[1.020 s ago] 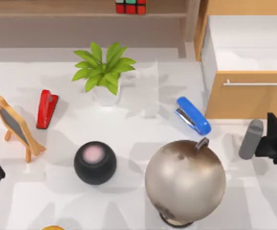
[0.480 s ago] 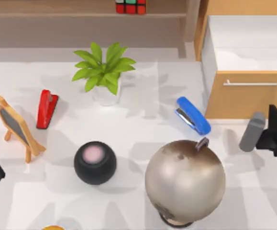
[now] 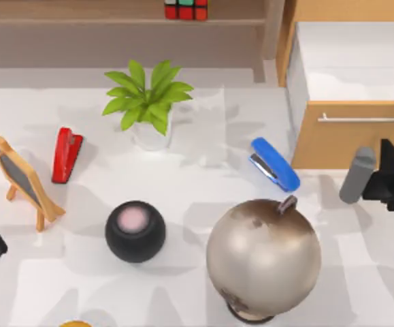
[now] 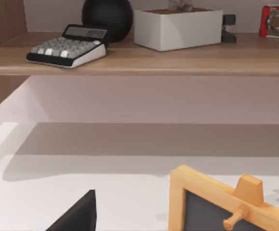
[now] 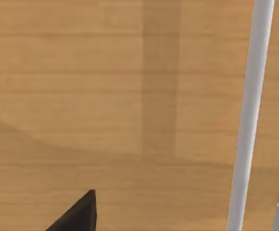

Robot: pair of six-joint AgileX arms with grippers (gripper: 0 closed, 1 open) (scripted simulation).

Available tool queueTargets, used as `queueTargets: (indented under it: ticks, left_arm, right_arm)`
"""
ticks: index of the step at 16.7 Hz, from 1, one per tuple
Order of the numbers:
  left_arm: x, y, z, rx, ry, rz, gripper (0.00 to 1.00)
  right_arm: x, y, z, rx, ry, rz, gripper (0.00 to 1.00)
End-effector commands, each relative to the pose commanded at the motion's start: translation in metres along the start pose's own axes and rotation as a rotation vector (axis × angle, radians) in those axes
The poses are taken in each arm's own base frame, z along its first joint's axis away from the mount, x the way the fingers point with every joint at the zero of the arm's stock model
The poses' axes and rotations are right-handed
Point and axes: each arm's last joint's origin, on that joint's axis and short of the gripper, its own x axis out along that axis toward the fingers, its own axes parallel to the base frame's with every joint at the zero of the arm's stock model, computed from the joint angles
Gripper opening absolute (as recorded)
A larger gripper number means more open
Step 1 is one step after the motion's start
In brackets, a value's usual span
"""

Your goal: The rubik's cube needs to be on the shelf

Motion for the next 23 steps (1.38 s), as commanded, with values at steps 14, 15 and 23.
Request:
queueTargets:
  ticks: [14, 15, 23]
  left_arm:
    - [0.0, 0.0, 0.0, 0.0, 0.0, 0.0, 1.0]
    - [0.0, 0.0, 0.0, 0.0, 0.0, 0.0, 1.0]
    - [0.0, 0.0, 0.0, 0.0, 0.0, 0.0, 1.0]
  right_arm:
    - [0.0, 0.0, 0.0, 0.0, 0.0, 0.0, 0.17]
    - [0.0, 0.0, 0.0, 0.0, 0.0, 0.0, 0.1]
    - [0.0, 0.0, 0.0, 0.0, 0.0, 0.0, 0.0]
